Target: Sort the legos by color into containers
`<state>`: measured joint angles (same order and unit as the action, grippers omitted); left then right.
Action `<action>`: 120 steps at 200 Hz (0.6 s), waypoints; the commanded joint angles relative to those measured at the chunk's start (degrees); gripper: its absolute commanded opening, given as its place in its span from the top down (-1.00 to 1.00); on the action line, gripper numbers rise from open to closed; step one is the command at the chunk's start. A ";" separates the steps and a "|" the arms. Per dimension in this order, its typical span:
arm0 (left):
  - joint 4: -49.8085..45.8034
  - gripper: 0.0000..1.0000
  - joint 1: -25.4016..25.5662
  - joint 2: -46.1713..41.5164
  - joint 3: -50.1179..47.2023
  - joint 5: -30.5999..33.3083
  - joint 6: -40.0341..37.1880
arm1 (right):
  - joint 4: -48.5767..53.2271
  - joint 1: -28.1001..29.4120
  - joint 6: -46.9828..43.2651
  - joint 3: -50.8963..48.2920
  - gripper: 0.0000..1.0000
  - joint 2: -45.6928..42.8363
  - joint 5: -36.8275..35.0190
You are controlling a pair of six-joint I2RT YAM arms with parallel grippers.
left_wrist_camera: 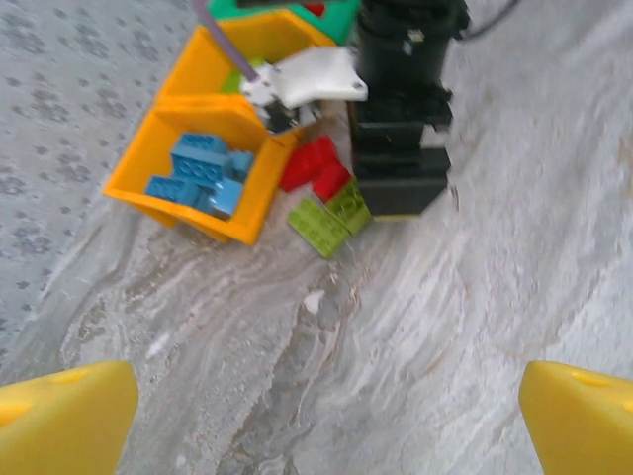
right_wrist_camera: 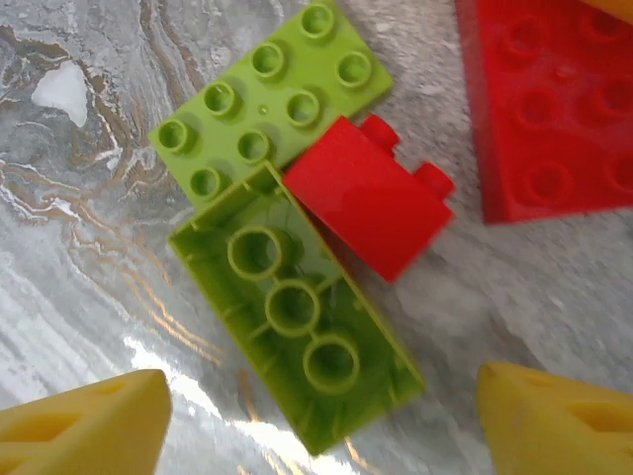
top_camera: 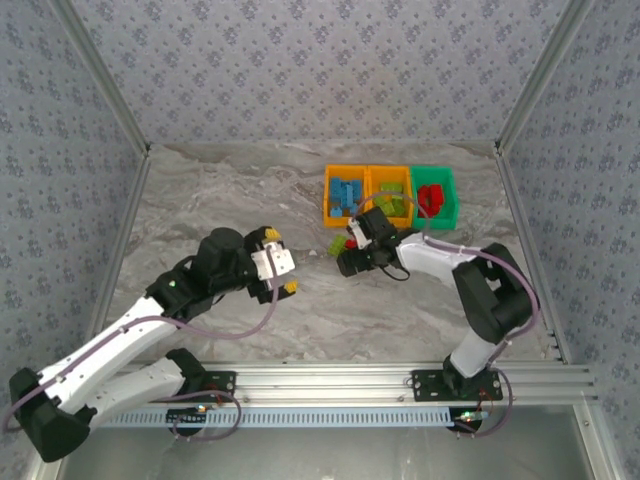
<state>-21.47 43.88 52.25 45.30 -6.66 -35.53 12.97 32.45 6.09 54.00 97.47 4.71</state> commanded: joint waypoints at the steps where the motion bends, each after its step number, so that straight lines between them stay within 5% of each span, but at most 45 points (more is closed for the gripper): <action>1: -0.56 -0.98 -0.24 0.42 0.22 0.65 -6.79 | -1.90 0.17 -4.63 1.76 -0.52 2.86 2.08; 59: 0.23 -0.99 -0.28 0.76 -4.25 3.59 -9.73 | 0.27 1.11 -2.57 1.56 0.24 3.76 1.53; 93: 1.51 -0.98 -1.19 0.95 -4.73 2.82 -9.58 | 1.59 4.20 1.43 -2.26 0.41 -6.79 1.87; 120: 2.20 -0.99 -1.94 0.65 -5.51 4.42 -9.61 | -1.45 0.43 6.64 -4.58 0.45 -18.48 -4.36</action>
<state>-20.93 42.70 53.39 40.66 -3.22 -44.16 13.28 36.51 6.76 50.24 88.95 5.23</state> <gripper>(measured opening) 0.993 0.332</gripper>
